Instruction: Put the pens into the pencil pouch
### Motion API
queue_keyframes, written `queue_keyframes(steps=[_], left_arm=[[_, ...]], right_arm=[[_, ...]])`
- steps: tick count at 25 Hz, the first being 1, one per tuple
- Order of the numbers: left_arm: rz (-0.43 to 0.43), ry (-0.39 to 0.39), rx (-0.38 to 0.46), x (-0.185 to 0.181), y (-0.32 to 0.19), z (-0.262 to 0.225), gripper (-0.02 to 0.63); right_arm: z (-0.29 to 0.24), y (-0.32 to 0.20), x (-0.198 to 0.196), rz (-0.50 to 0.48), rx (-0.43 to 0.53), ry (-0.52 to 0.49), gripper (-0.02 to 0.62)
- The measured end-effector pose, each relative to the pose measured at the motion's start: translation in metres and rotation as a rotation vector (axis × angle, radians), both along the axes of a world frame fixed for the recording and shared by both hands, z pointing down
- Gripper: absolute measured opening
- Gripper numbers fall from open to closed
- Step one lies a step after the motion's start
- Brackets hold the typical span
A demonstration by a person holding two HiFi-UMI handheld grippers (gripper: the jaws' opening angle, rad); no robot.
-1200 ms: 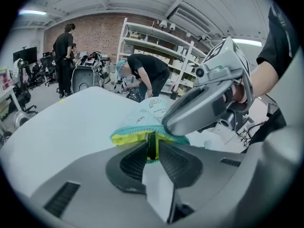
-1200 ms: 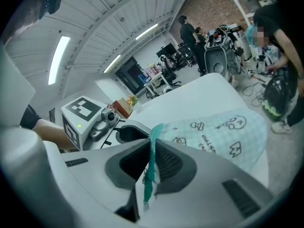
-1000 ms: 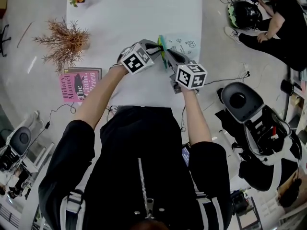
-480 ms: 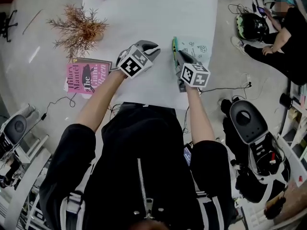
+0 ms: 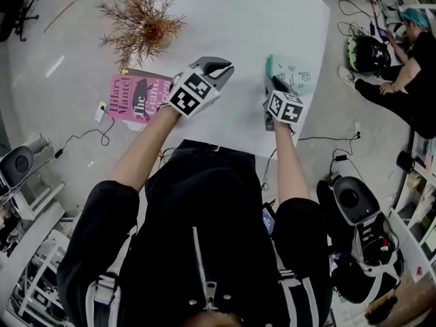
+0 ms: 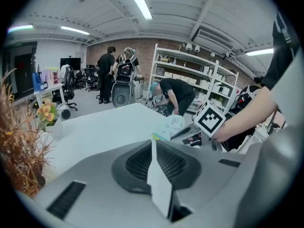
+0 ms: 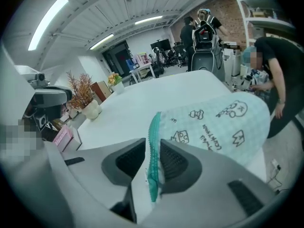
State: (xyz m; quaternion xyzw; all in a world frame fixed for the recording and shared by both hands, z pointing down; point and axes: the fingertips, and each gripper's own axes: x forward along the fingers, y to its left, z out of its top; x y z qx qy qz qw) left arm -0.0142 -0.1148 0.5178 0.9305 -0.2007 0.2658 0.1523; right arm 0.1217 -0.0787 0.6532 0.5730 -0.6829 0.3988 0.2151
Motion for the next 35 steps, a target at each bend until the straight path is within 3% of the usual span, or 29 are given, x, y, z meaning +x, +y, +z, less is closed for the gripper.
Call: queue_keyframes(steps=[2,12,21,27,35], left_arm=[[-0.026,0.022,0.008,-0.011,0.000,-0.006,0.046],[-0.106,0.102,0.061,-0.050,-0.009,-0.027,0.040],[-0.158,0.157,0.127,-0.074,-0.023,-0.057,0.040],[-0.168,0.190,0.203,-0.082,-0.029,-0.088,0.040],[-0.208,0.255,0.283,-0.086,-0.037,-0.127,0.040]], right_arm=[[-0.004,0.000,-0.003,0.001,0.015,0.013,0.137],[-0.071,-0.004,-0.021,0.006,0.168,0.096,0.144],[-0.152,-0.015,-0.043,-0.001,0.369,0.066,0.009],[-0.193,-0.015,-0.051,-0.016,0.481,0.059,0.009],[-0.253,-0.014,-0.048,-0.004,0.639,0.125,0.009]])
